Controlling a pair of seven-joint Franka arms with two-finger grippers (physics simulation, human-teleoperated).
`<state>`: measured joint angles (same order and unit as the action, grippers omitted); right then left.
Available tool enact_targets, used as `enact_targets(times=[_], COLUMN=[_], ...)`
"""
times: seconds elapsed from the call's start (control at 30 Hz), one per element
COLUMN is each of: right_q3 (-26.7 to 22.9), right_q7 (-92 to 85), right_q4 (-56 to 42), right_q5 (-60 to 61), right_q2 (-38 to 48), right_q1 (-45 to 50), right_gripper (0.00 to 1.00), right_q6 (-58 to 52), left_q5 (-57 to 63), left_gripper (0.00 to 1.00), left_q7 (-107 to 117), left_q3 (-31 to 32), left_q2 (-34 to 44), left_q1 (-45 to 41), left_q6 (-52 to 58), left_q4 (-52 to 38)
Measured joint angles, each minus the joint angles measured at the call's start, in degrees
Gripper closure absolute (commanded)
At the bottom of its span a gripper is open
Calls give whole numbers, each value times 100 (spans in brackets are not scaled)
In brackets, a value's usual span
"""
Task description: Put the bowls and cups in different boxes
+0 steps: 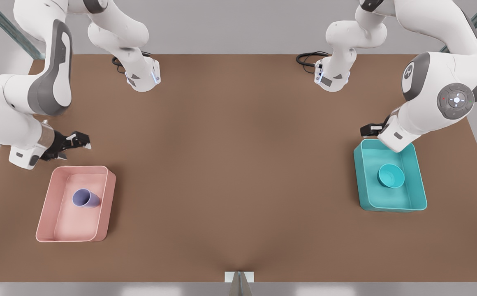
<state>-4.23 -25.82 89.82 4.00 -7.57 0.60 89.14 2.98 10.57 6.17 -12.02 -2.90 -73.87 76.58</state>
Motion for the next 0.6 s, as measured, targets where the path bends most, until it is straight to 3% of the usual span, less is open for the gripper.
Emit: enact_targets(times=[0.13, 0.6], right_q3=[-2, 5], right_q7=[472, 1541], right_q4=[200, 228], right_q5=[-153, -235], right_q2=[557, 464], right_q1=[-13, 25], right_gripper=[0, 0], right_q6=[-387, -754], left_q5=[-2, -10], left_gripper=[0, 0], left_q7=[-5, -17], left_q3=[4, 9], left_q2=[0, 0], left_q1=[-1, -9], left_q6=[-7, -4], left_q4=[0, 0])
